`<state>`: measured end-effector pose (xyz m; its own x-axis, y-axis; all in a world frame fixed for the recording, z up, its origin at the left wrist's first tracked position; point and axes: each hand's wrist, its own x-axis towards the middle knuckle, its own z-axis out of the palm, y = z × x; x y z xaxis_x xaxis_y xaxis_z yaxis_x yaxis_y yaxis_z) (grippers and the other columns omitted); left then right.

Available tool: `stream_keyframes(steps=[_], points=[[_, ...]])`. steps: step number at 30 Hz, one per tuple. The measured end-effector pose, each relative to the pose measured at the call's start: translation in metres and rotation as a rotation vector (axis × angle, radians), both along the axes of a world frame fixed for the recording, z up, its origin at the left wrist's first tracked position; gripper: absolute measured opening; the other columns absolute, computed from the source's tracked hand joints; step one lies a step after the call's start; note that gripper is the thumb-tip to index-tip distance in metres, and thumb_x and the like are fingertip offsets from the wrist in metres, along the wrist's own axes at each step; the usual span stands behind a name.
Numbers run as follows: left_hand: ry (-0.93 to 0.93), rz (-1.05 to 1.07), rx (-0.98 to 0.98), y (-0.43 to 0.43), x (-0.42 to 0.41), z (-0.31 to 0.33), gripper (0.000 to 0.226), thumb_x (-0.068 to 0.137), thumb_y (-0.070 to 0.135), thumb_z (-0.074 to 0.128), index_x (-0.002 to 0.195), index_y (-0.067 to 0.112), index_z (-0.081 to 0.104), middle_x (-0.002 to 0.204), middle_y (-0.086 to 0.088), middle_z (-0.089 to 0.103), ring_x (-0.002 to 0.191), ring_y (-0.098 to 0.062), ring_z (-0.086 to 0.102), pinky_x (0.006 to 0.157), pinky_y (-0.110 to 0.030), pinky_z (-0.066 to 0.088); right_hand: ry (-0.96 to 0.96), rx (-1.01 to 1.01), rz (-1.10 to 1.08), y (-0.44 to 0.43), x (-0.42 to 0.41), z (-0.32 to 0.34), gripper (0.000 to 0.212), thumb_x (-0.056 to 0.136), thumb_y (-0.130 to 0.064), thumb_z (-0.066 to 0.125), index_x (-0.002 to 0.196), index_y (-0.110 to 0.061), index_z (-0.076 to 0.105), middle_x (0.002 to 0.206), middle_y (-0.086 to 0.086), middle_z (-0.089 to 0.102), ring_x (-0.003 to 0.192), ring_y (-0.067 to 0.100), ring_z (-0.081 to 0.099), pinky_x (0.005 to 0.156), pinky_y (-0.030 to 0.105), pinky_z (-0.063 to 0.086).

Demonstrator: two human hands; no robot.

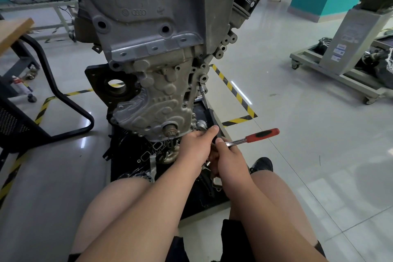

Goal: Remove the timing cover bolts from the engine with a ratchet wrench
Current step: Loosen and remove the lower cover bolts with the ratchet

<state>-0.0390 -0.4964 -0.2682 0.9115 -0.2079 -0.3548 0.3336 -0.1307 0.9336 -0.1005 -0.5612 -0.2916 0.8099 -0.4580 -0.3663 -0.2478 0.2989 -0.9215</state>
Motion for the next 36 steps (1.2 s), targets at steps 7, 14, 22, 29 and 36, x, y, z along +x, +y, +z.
stream_keyframes(steps=[7, 14, 22, 29, 36], points=[[0.095, -0.097, -0.003, 0.0, -0.005, 0.001, 0.036, 0.089, 0.043, 0.063, 0.071, 0.013, 0.059, 0.038, -0.004, 0.044, 0.029, -0.018, 0.042, 0.035, -0.017, 0.034, -0.026, 0.456, 0.088, -0.004, 0.001, 0.009, 0.037, 0.101, -0.036, 0.04, 0.074, -0.014, 0.053, 0.054, 0.0, 0.044, 0.041, 0.012, 0.03, 0.041, 0.024, 0.031], [0.071, -0.098, -0.009, 0.001, -0.003, -0.001, 0.034, 0.09, 0.041, 0.063, 0.077, 0.01, 0.062, 0.038, -0.003, 0.045, 0.03, -0.018, 0.042, 0.035, -0.018, 0.035, -0.001, 0.424, 0.113, -0.003, 0.001, 0.008, 0.042, 0.101, -0.038, 0.041, 0.07, -0.014, 0.053, 0.053, 0.0, 0.043, 0.041, 0.013, 0.031, 0.041, 0.024, 0.031], [0.019, -0.039, -0.019, 0.0, 0.0, -0.004, 0.027, 0.087, 0.036, 0.068, 0.068, 0.017, 0.07, 0.059, 0.001, 0.068, 0.049, -0.01, 0.06, 0.047, -0.019, 0.046, 0.052, -0.003, 0.031, 0.0, -0.002, 0.009, 0.036, 0.097, -0.037, 0.047, 0.072, -0.012, 0.052, 0.051, -0.003, 0.051, 0.039, 0.01, 0.045, 0.041, 0.023, 0.038], [0.009, -0.036, -0.036, -0.002, -0.001, -0.003, 0.031, 0.089, 0.031, 0.067, 0.061, 0.017, 0.065, 0.046, 0.012, 0.061, 0.04, 0.003, 0.055, 0.036, -0.01, 0.036, -0.004, -0.336, 0.029, 0.004, -0.005, 0.007, 0.029, 0.099, -0.032, 0.047, 0.128, -0.027, 0.051, 0.096, -0.003, 0.069, 0.073, -0.001, 0.063, 0.059, 0.013, 0.044], [0.0, -0.044, -0.02, -0.002, 0.001, -0.007, 0.02, 0.088, 0.034, 0.067, 0.078, 0.017, 0.071, 0.05, 0.016, 0.063, 0.045, 0.007, 0.057, 0.039, -0.009, 0.039, 0.032, -0.571, 0.064, 0.007, -0.007, 0.005, 0.046, 0.099, -0.032, 0.049, 0.142, -0.032, 0.034, 0.089, -0.012, 0.063, 0.075, 0.001, 0.06, 0.07, 0.03, 0.051]])
